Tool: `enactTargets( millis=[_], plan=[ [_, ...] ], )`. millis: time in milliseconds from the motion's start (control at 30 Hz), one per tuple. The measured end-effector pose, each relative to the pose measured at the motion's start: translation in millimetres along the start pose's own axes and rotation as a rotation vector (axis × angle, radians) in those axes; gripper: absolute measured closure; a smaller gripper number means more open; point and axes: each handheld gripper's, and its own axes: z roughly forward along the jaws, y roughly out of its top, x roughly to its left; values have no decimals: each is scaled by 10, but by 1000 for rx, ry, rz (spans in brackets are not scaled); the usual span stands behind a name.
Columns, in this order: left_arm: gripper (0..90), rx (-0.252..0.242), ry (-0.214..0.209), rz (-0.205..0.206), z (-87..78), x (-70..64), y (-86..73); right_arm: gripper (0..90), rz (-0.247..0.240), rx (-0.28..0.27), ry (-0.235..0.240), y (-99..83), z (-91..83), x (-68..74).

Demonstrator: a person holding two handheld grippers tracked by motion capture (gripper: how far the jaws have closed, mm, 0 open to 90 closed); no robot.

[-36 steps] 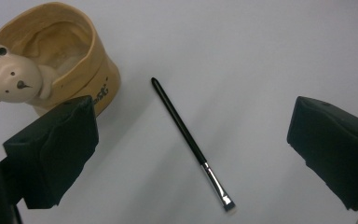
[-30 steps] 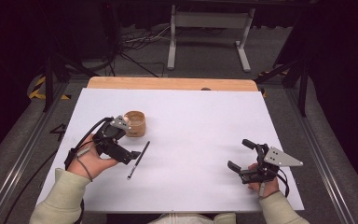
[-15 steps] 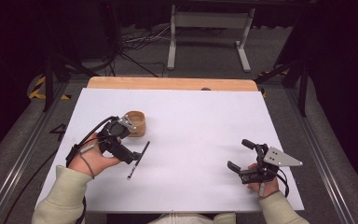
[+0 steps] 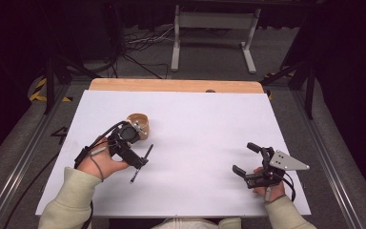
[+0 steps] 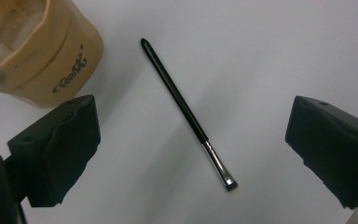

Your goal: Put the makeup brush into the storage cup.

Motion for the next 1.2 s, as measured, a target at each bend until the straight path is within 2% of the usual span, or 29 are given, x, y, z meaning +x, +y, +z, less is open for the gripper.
enactTargets(
  millis=[233, 400, 733, 1200],
  plan=[
    [51, 34, 3, 12, 88, -13, 16, 0, 3, 4, -2, -2, 0, -3],
    [63, 55, 5, 4, 145, -9, 22, 0, 6, 3, -2, -2, -1, -5],
    [81, 83, -2, 13, 239, -28, 36, 0, -9, 9, -2, 1, 5, 5],
    [111, 110, -10, 11, 366, -22, 56, 0, 3, -2, -2, 3, -7, -3]
  ],
)
